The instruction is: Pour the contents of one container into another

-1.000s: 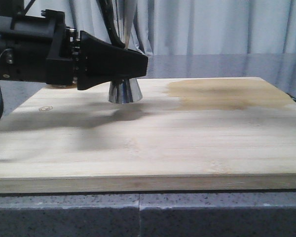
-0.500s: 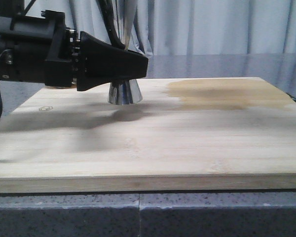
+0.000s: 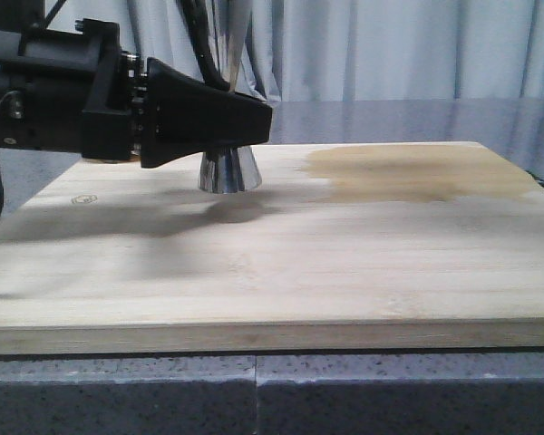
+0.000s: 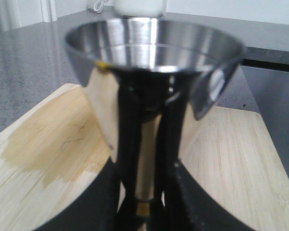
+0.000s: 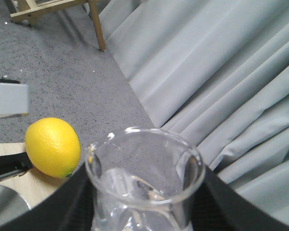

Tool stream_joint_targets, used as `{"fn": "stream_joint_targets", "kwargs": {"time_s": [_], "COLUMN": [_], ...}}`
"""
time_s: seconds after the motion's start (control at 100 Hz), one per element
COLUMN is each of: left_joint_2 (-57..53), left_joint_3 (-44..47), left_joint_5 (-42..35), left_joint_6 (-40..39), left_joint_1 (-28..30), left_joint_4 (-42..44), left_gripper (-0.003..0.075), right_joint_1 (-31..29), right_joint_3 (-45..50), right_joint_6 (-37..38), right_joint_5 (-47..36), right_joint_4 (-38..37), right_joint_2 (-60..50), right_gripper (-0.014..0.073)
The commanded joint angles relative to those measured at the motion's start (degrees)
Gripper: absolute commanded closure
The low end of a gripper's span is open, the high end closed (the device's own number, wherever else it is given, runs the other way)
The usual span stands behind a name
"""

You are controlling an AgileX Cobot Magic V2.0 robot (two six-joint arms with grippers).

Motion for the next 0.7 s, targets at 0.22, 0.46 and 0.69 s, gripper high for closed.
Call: {"fn": "stream_joint_targets", "kwargs": {"time_s": [0.22,0.46,0.69], "left_joint_2": [-2.8,-2.8,-2.8], "left_joint_3": [-1.1,-1.1,-1.1], "left_joint_5": [-12.2,-12.2,-12.2], "left_joint_6": [-0.7,-0.7,-0.7], "left_joint_1": [-0.5,-0.5,-0.5], "left_joint_4": [-2.3,-2.1,-1.8], "left_gripper": [0.0722,0.0722,0.0722], "right_joint_1": [1.8,2.3,2.3], "right_joint_3": [-2.3,-2.3,-2.3], "right_joint_6": [0.1,0.1,0.1], "right_joint_5": [-1.2,0.3,0.4], "right_joint_4": [-3.6,-4.7,-6.0], "right_joint_2": [-2.0,-2.0,-2.0], "right_gripper": [0.0421,0.0421,0.0421]}}
